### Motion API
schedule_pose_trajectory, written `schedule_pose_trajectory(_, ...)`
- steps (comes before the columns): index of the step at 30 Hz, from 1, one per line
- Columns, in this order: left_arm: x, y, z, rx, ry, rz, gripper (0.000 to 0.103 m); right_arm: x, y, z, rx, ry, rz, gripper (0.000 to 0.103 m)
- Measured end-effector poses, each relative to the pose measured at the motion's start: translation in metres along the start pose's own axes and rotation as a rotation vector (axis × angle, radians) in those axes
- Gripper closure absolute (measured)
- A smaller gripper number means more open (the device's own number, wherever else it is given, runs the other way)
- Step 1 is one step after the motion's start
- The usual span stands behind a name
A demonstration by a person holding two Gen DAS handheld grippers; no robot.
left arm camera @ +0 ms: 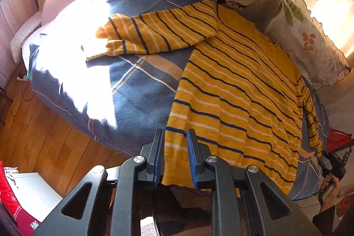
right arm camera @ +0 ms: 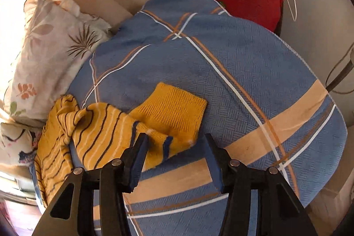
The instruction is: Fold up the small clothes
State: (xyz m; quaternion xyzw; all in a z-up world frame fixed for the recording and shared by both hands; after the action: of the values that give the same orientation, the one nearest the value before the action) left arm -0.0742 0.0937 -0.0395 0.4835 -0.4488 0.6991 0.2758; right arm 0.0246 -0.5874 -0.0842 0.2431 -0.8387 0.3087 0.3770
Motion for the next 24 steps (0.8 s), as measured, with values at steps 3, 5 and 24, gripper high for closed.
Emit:
schedule_pose_trajectory(3, -0.004, -0.003, 0.016, -0.024, 0.023, -0.007, 0.083, -0.013, -0.014, 0.006, -0.095, -0.02, 0.022, 0.048)
schedule_pose_trajectory(5, -0.006, -0.006, 0.025, -0.032, 0.042, -0.007, 0.083, -0.02, -0.022, 0.01, -0.156, -0.043, 0.024, 0.051)
schedule_pose_trajectory(24, -0.017, -0.016, 0.066, -0.052, 0.106, -0.005, 0.082, 0.12, -0.113, -0.038, -0.014, -0.191, 0.419, 0.092)
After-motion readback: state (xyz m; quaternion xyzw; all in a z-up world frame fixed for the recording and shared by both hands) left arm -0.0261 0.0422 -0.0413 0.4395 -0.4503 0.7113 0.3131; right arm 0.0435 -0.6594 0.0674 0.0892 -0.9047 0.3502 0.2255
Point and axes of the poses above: each gripper's, at about its wrist camera, not at the fingertips, and x roughly against the way its jaws point, z to its right, y to its underside, the point moved 4 cm from there along -x, roughly the way its jaws point, and after that the axes turned 8 degrees about -y, right-handed, at the moved point
